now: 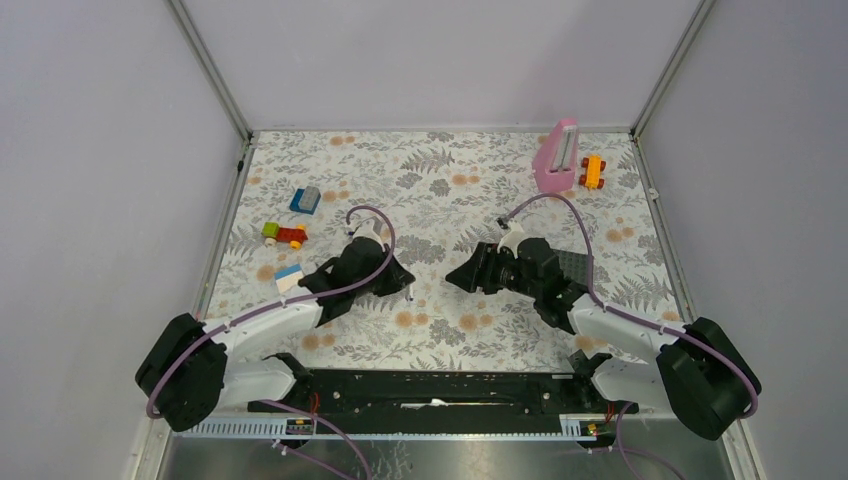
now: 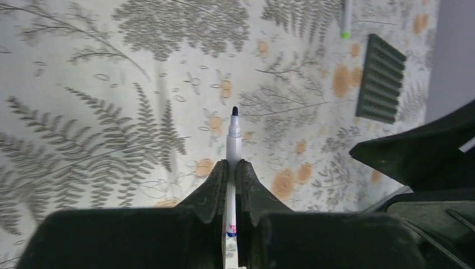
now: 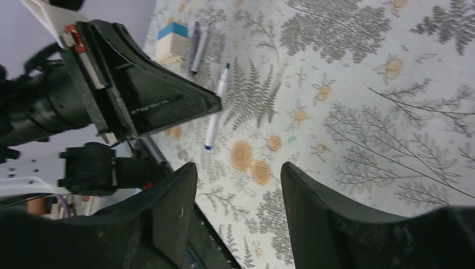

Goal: Insert the pens into the pen caps

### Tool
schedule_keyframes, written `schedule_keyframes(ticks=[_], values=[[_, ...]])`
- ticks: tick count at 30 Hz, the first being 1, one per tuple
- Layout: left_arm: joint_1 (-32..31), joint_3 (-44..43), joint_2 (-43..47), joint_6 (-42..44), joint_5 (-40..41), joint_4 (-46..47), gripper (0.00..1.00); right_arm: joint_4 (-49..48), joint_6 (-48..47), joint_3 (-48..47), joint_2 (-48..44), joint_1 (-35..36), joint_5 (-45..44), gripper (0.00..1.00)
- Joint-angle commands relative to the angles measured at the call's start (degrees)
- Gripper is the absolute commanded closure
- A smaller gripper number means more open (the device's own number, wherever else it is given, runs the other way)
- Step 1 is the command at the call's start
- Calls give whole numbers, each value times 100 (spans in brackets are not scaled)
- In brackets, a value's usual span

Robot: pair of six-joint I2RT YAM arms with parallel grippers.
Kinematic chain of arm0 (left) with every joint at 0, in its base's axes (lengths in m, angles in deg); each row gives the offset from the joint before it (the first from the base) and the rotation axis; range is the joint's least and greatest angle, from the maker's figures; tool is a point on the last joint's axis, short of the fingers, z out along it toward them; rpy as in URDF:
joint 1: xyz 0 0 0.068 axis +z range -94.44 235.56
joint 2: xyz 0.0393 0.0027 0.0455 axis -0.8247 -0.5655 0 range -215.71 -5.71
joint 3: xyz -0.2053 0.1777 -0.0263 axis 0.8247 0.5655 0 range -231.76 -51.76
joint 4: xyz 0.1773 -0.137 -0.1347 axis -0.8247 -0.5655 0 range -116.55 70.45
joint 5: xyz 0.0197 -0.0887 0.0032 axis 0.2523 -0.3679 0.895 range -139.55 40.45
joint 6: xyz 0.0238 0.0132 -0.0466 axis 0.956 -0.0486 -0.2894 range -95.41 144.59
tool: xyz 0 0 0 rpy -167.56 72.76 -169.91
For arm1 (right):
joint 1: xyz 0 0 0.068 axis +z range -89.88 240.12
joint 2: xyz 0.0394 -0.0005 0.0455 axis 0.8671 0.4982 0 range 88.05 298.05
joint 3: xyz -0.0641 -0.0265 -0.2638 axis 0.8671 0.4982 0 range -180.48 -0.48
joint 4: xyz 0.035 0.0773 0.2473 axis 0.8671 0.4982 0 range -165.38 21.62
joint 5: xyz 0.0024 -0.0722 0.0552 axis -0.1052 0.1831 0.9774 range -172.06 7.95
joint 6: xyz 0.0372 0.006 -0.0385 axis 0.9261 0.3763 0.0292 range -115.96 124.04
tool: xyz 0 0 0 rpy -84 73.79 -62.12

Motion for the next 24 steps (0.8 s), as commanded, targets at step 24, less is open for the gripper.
schedule_keyframes(ticks=[24], values=[[-499, 645, 293, -1144, -673, 3216, 100, -2185, 1262, 324, 385, 47, 668, 47]])
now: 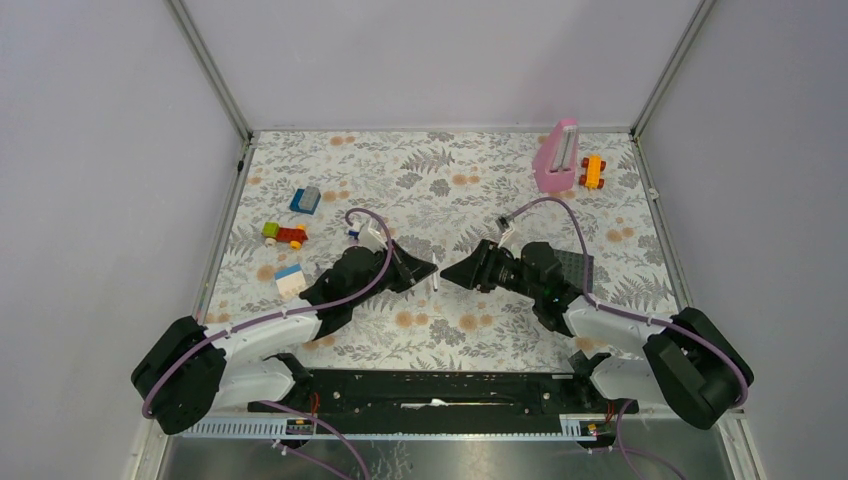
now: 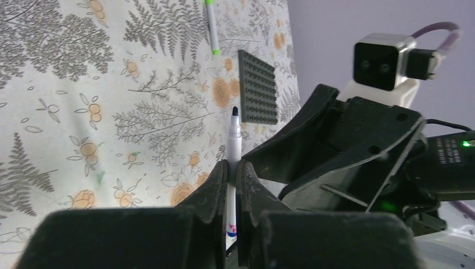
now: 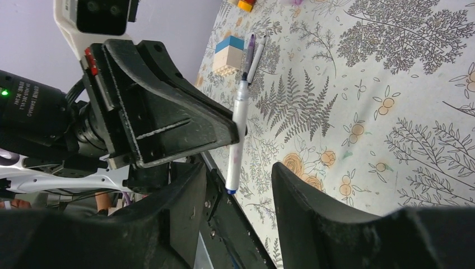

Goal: Insert the pens into the pen caps

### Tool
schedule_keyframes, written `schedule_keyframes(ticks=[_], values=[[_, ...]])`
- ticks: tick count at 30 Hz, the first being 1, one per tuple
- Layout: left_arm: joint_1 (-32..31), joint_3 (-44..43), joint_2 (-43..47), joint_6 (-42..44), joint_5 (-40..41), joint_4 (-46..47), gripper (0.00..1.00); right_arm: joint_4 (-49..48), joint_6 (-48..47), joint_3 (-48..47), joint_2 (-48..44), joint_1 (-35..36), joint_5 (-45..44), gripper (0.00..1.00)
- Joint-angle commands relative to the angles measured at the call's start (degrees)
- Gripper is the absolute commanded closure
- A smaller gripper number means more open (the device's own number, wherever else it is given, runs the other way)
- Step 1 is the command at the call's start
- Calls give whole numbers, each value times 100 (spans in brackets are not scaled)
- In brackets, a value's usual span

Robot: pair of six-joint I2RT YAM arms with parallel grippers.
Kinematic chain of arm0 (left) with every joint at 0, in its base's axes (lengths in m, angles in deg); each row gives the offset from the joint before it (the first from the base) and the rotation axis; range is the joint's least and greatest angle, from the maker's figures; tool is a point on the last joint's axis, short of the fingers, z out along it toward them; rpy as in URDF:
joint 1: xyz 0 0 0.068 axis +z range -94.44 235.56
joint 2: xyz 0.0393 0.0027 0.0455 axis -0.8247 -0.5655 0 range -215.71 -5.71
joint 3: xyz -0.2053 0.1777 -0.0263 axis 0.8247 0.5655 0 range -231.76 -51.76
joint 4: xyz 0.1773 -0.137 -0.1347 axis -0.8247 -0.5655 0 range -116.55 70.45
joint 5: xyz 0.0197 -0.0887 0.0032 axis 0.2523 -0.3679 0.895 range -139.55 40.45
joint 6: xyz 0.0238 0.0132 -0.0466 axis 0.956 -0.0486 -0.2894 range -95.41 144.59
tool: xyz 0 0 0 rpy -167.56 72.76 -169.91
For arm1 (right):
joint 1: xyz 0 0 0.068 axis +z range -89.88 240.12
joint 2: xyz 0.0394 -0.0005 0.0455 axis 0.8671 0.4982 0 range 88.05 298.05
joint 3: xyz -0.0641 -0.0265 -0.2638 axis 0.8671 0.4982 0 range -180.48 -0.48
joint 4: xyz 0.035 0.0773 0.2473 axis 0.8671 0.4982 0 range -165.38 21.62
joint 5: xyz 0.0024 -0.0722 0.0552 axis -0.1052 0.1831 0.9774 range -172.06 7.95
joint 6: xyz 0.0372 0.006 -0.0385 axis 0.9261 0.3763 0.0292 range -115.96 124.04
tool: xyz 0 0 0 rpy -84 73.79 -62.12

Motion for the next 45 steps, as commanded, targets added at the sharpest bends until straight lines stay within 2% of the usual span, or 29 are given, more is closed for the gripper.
schedule_keyframes(ticks=[1, 11, 21, 27, 31, 34, 35, 36, 37, 38, 40, 42, 45], values=[[-34, 7, 79, -147, -141, 709, 100, -438, 49, -24, 101, 53, 146, 47], [-34, 52, -7, -255, -264, 1018, 100, -652, 84, -81, 317, 128, 200, 51], [-34, 125, -81, -299, -307, 1213, 100, -899, 215, -211, 576, 222, 343, 60], [-34, 156, -69, -313, -289, 1270, 100, -936, 243, -258, 696, 261, 385, 72], [-34, 172, -84, -295, -288, 1281, 100, -1168, 283, -255, 792, 280, 489, 94], [-34, 191, -58, -270, -315, 1281, 100, -1382, 244, -199, 803, 282, 543, 98], [-34, 198, -27, -246, -318, 1261, 98, -1382, 190, -186, 777, 278, 563, 99], [-34, 196, 12, -222, -320, 1205, 90, -1314, 120, -193, 739, 279, 572, 99], [-34, 197, 70, -194, -293, 1138, 76, -1135, 24, -224, 706, 283, 599, 100], [-34, 200, 134, -167, -269, 1072, 66, -1009, -96, -270, 670, 287, 642, 100], [-34, 209, 274, -111, -205, 946, 52, -617, -360, -388, 590, 285, 767, 100], [-34, 194, 428, -24, -101, 759, 44, -410, -590, -423, 487, 281, 902, 100], [-30, 143, 627, 116, -4, 481, 42, -62, -941, -453, 263, 285, 1064, 100]])
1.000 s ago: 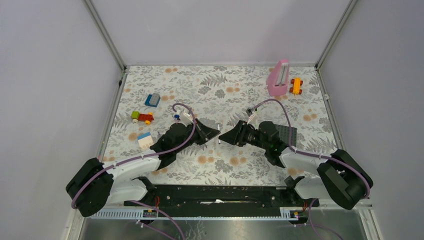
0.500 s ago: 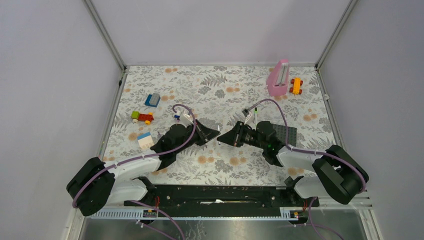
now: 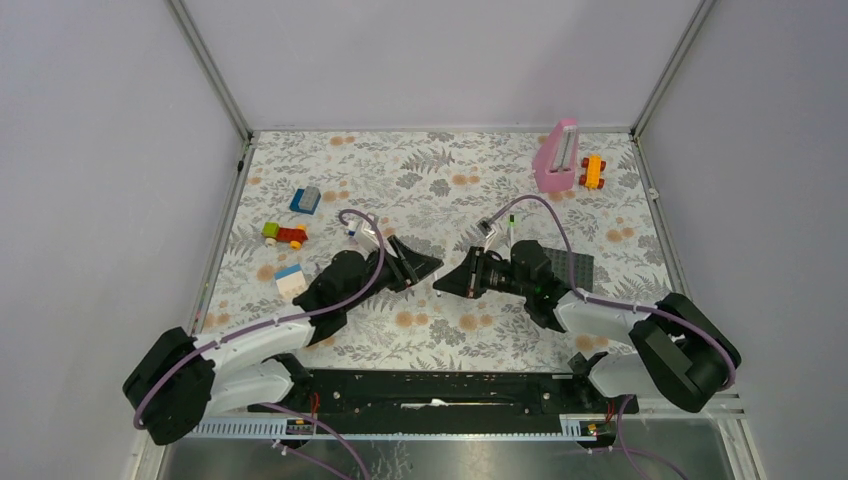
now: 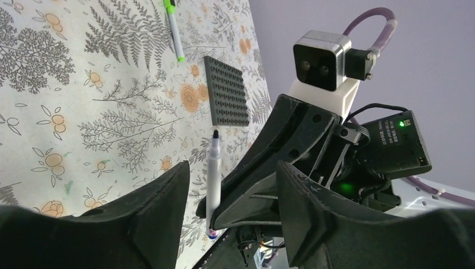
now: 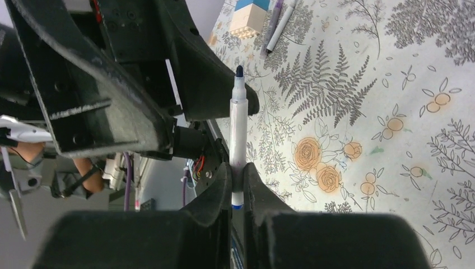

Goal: Insert the pens into the pen caps

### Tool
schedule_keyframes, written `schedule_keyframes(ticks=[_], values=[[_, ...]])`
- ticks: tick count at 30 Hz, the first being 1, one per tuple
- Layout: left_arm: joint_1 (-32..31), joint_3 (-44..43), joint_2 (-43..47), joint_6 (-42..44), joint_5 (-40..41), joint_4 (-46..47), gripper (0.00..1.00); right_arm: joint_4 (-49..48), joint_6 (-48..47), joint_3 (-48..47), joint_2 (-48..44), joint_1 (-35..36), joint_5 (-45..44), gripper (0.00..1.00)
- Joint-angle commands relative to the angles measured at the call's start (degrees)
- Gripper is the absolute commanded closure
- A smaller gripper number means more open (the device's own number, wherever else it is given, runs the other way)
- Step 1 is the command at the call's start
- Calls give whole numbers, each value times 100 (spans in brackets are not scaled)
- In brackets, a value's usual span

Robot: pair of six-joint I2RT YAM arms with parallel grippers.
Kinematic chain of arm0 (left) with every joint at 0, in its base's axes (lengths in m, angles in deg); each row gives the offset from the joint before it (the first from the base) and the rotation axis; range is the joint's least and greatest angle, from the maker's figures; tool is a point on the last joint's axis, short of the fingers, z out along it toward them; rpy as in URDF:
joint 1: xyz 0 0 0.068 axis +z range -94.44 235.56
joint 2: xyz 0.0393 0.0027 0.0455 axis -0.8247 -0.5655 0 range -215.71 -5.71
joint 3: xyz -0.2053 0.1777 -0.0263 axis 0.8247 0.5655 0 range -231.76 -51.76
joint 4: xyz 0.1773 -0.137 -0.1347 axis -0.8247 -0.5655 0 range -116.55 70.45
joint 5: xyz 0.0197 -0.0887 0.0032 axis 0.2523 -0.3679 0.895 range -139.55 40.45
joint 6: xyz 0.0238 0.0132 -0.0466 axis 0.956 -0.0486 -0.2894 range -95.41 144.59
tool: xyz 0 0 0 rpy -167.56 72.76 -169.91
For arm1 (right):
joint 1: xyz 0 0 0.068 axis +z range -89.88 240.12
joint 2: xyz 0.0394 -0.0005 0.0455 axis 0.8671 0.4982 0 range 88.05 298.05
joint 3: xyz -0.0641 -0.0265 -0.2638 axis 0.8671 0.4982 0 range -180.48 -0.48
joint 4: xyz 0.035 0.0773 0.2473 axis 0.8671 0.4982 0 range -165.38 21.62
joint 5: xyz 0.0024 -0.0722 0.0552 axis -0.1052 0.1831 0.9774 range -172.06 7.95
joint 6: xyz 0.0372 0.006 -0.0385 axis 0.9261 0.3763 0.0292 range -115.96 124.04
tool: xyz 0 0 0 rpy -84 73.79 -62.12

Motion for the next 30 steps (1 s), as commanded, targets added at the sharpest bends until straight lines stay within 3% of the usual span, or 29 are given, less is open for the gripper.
schedule_keyframes(ticks=[1, 6, 14, 17, 21, 24, 25, 28, 30], values=[[-6, -78, 386, 302, 169, -177, 42, 431, -771, -253, -473, 57, 391, 100], [-10, -148, 467, 541, 85, -323, 47, 779, -1216, -276, -835, 57, 628, 100], [-14, -184, 109, 602, -559, 246, 55, 873, -1338, -363, -839, 56, 846, 100], [-23, -185, 26, 604, -637, 331, 67, 905, -1355, -398, -828, 62, 849, 100], [-31, -166, -62, 537, -758, 464, 96, 959, -1389, -459, -829, 63, 826, 100], [-40, -89, -79, 430, -803, 638, 100, 989, -1391, -498, -814, 61, 791, 100], [-47, -54, -74, 397, -789, 693, 100, 1002, -1386, -504, -807, 63, 789, 95], [-49, -1, -16, 313, -705, 715, 100, 958, -1372, -479, -843, 61, 724, 58], [-49, 23, 29, 277, -641, 723, 100, 917, -1364, -458, -879, 64, 701, 49]])
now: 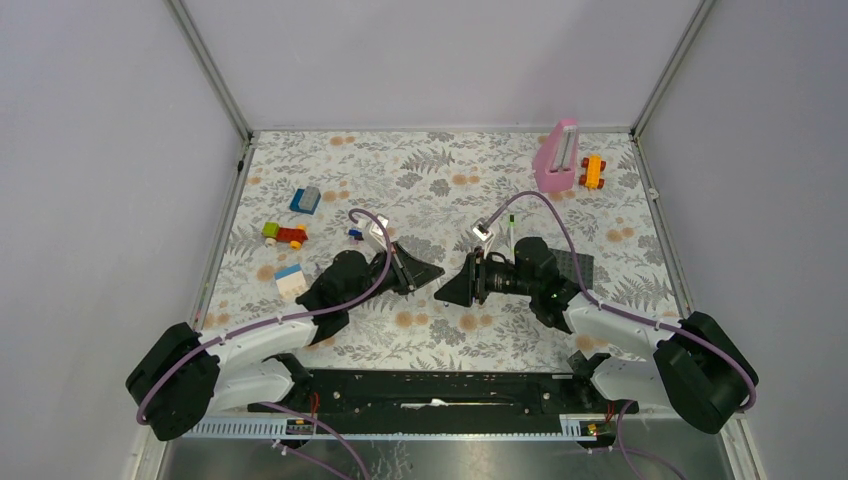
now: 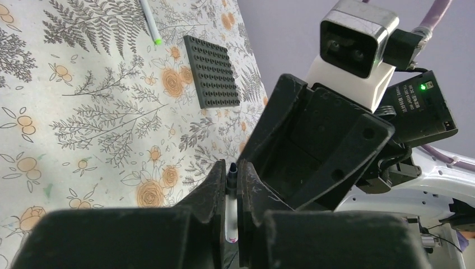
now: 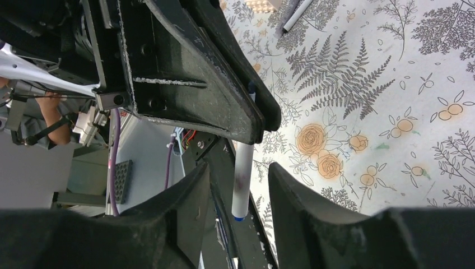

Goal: Insert the pens into the pen caps

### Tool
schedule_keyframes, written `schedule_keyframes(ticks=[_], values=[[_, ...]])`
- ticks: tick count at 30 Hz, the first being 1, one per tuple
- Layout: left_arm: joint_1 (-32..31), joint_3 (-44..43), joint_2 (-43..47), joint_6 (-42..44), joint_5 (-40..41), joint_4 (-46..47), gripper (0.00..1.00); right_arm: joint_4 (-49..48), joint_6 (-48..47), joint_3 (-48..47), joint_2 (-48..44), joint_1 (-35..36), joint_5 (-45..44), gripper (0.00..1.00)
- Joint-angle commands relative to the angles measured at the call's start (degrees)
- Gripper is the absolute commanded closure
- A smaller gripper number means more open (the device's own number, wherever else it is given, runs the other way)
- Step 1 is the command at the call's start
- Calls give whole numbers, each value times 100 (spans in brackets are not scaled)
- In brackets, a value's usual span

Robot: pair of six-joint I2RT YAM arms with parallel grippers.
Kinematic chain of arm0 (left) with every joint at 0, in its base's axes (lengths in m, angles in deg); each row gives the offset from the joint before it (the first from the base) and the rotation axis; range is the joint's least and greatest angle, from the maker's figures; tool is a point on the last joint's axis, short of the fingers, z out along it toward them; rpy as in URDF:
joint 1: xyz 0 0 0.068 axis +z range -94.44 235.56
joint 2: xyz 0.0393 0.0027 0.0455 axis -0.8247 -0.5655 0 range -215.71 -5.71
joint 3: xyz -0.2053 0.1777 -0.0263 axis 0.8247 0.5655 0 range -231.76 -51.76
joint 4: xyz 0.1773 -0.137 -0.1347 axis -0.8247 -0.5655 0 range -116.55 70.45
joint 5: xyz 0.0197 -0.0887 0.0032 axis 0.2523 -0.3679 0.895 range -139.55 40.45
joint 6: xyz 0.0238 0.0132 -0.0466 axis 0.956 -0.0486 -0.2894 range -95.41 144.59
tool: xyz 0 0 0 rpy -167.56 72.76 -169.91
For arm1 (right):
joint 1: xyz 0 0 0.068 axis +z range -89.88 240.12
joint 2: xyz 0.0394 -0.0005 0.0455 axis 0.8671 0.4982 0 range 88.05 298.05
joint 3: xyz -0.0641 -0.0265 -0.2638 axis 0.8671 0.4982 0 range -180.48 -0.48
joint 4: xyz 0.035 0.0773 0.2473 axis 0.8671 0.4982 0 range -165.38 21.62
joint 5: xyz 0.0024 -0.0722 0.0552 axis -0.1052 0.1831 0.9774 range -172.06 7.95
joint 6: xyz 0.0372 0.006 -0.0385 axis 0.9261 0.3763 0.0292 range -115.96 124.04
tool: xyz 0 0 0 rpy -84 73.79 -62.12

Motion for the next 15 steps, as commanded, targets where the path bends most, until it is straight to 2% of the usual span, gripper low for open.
schedule_keyframes(ticks=[1, 7, 15], values=[[-27, 34, 93, -121, -17, 464, 100, -336, -69, -214, -100, 35, 38, 48], [-27, -1, 126, -113, 15, 456, 100, -450, -12, -211, -58, 35, 64, 51], [-27, 47, 198, -131, 137, 448, 100, -497, 20, -226, -15, 35, 78, 62]])
